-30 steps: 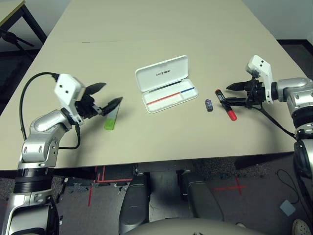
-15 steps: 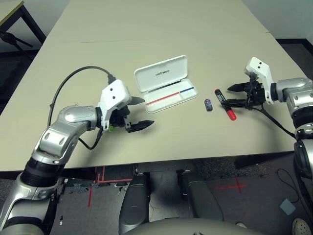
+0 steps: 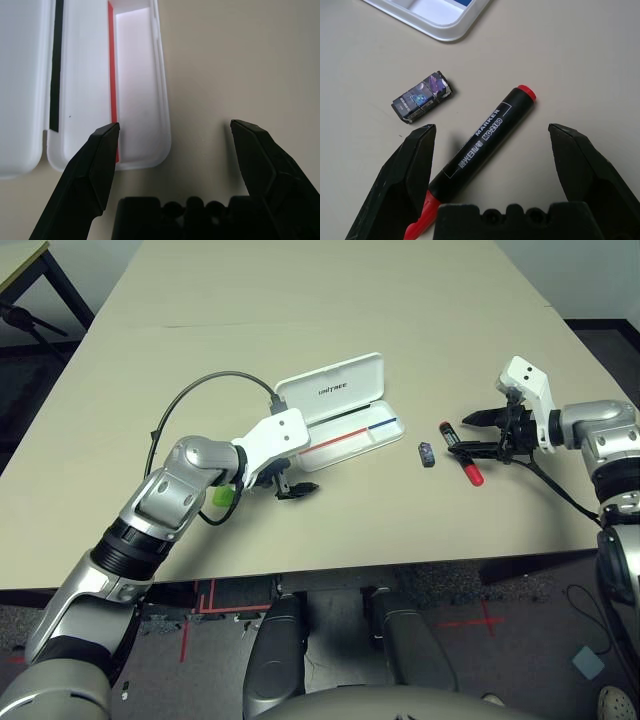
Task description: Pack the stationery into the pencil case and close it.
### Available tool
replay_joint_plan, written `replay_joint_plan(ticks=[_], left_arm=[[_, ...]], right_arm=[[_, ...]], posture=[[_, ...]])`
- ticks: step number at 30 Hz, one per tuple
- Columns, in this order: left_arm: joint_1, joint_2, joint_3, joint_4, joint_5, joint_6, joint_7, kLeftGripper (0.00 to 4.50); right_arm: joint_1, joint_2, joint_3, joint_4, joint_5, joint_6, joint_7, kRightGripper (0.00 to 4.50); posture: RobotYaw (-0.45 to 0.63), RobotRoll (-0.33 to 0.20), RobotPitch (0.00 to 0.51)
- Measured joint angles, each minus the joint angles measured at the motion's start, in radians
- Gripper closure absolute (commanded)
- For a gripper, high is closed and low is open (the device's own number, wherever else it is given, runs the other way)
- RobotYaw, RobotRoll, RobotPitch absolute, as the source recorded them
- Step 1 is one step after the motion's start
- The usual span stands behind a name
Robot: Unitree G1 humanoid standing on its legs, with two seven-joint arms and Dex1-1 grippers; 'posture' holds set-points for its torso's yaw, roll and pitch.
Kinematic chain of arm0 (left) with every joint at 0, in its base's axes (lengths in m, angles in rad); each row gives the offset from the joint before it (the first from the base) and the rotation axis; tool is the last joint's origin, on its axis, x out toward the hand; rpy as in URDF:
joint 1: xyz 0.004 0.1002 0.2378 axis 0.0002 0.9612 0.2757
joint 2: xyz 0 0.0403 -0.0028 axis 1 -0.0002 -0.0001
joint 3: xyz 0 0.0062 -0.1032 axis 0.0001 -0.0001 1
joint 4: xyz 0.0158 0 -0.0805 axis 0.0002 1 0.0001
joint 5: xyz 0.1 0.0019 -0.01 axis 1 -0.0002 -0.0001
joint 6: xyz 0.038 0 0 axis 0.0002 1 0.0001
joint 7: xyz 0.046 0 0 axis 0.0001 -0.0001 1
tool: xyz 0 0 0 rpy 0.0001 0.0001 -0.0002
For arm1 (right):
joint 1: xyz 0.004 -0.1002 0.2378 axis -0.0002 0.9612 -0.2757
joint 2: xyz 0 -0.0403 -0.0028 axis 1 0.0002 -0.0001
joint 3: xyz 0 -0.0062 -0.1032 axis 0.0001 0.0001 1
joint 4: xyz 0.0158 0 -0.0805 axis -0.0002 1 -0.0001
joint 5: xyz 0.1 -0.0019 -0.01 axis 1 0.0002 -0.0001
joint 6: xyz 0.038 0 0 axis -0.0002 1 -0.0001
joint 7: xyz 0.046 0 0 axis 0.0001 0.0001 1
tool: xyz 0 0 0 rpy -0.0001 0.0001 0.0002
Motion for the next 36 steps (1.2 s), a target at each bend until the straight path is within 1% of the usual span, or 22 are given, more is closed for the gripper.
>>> replay_joint_plan(ticks=[6, 11, 17, 20, 26, 27, 28, 29, 30, 36], left_arm=[[-0.006, -0.025, -0.023, 0.007, 0.016, -0.012, -0.029, 0.04], [-0.014, -0.031, -0.043, 0.047, 0.051, -0.014, -0.040, 0.04], [-0.042, -0.045, -0.049, 0.077, 0.061, 0.013, -0.057, 0.04], [-0.047, -0.045, -0.051, 0.078, 0.063, 0.027, -0.064, 0.62], [-0.067, -0.038, -0.051, 0.078, 0.073, 0.043, -0.076, 2.95], [-0.069, -0.034, -0.051, 0.078, 0.074, 0.044, -0.080, 3.36], [-0.070, -0.027, -0.051, 0.078, 0.076, 0.044, -0.084, 3.67], [-0.071, -0.021, -0.051, 0.078, 0.079, 0.044, -0.088, 4.14], [-0.073, -0.018, -0.051, 0.078, 0.082, 0.044, -0.091, 4.48], [-0.074, 0.005, -0.057, 0.077, 0.094, 0.002, -0.136, 4.48]], right_arm=[[0.019, 0.000, -0.004, -0.005, 0.009, 0.001, -0.007, 0.00], [0.022, 0.000, -0.006, -0.022, 0.017, 0.001, -0.018, 0.00], [0.024, 0.000, -0.006, -0.035, 0.025, 0.000, -0.032, 0.00], [0.024, 0.000, -0.006, -0.035, 0.029, -0.004, -0.039, 0.00], [0.029, 0.001, -0.006, -0.035, 0.034, -0.019, -0.055, 0.00], [0.030, 0.003, -0.006, -0.035, 0.034, -0.020, -0.056, 0.00], [0.031, 0.005, -0.006, -0.035, 0.034, -0.021, -0.059, 0.00], [0.032, 0.007, -0.006, -0.035, 0.034, -0.021, -0.061, 0.00], [0.032, 0.008, -0.006, -0.035, 0.034, -0.022, -0.063, 0.00], [0.034, 0.015, -0.006, -0.035, 0.035, -0.031, -0.069, 0.00]], posture=[[0.00, 0.000, 0.176], [-0.01, 0.000, 0.171], [-0.01, 0.000, 0.166], [-0.01, 0.000, 0.168], [-0.01, 0.000, 0.169], [-0.01, 0.000, 0.169], [-0.01, 0.000, 0.169], [-0.01, 0.000, 0.169], [-0.01, 0.000, 0.167], [-0.01, 0.000, 0.165]])
